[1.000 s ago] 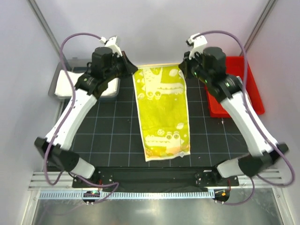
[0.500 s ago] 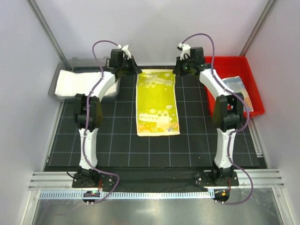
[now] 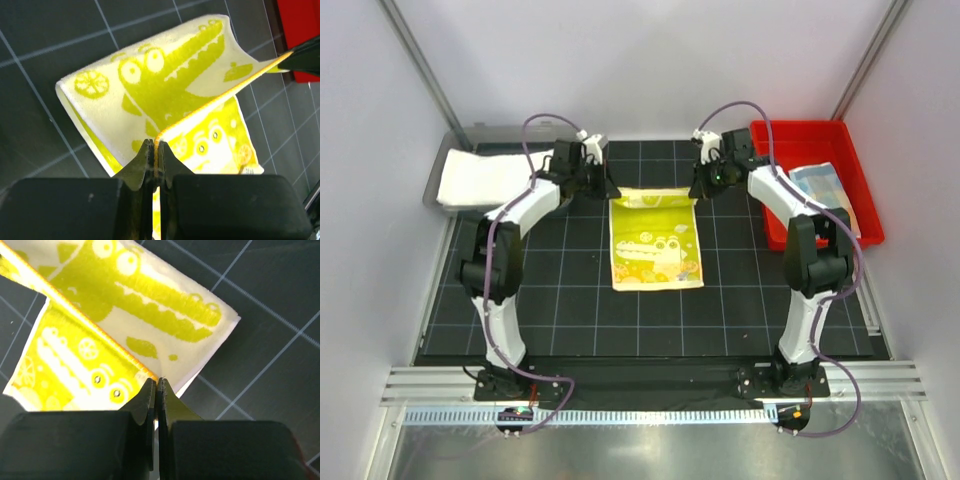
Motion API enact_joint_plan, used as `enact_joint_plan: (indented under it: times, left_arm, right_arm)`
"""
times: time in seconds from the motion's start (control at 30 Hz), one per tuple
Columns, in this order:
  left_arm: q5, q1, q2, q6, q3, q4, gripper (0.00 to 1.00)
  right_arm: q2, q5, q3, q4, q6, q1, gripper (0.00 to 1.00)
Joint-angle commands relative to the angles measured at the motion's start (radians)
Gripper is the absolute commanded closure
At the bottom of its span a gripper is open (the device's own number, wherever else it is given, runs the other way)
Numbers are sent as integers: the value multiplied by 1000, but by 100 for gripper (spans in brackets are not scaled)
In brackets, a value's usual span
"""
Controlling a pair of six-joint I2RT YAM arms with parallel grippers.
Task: Fold and stack the towels
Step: Fold the towel
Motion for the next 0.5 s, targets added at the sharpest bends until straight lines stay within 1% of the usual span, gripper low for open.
enact_joint_plan:
  times: [0.0,0.07,0.1,0.2,0.3,0.43,0.47]
  left_arm:
    - [-27,-10,-98,61,-79,4,100]
    - [-49,-30,-139,56,-125,4,100]
    - [-55,-36,-153,52,-168,13,100]
    - [-80,-60,-188,38,-218,23,100]
    - [-145,-91,-227,36,-279,20,100]
    - [-182,-109,-264,27,-342,24,100]
    - [-199,-112,-270,22,-359,27,100]
  right_arm:
    - [-138,32,-78,-18,-20,-11,99]
    - [-178,39,-131,-8,6,-1,99]
    - [-216,45,-190,20,17,10,99]
    - [-255,55,-280,46,54,28,99]
    - [-281,117,-333,38,75,53,99]
    - [-298,195,-376,20,89,122,99]
    - [-299,264,-378,3,85,134,99]
